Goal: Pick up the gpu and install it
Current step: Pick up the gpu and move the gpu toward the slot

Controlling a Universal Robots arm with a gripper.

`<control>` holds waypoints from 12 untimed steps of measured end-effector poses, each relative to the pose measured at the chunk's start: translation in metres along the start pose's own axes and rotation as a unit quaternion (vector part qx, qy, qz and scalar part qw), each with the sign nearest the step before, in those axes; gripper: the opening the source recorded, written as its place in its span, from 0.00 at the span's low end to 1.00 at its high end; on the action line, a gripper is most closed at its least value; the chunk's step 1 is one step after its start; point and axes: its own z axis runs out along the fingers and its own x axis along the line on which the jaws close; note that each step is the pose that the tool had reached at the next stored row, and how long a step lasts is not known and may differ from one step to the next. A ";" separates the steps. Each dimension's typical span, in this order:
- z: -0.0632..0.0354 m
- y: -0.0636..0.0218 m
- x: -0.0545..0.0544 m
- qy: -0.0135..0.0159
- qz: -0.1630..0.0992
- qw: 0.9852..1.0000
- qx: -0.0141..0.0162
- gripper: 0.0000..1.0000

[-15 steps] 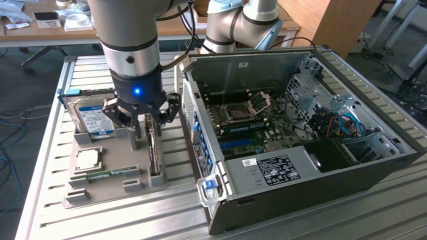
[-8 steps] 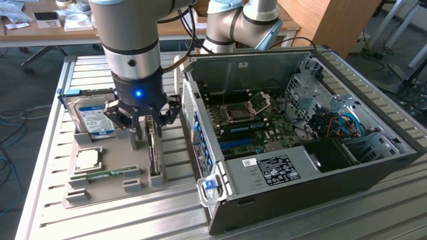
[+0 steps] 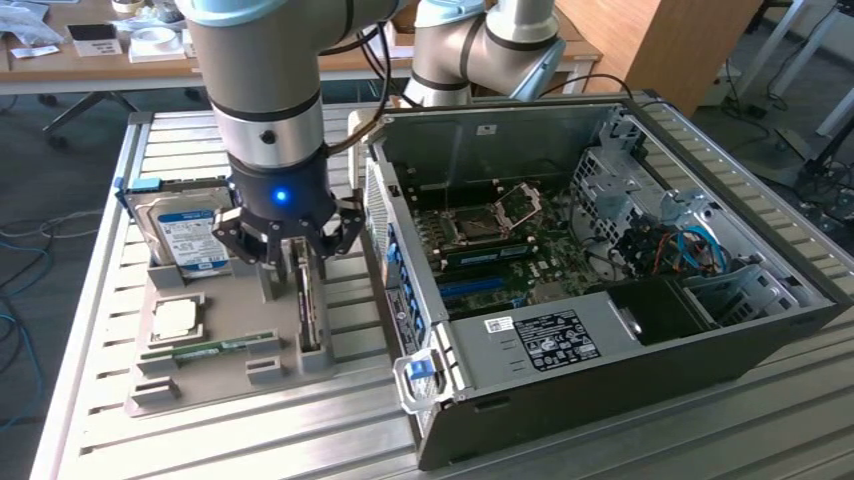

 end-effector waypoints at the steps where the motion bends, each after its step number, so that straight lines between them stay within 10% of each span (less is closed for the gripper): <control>1: 0.0012 -0.0001 0.000 0.000 0.000 1.000 0.000 0.47; 12: 0.0090 -0.0005 0.000 0.000 0.000 1.000 0.000 0.47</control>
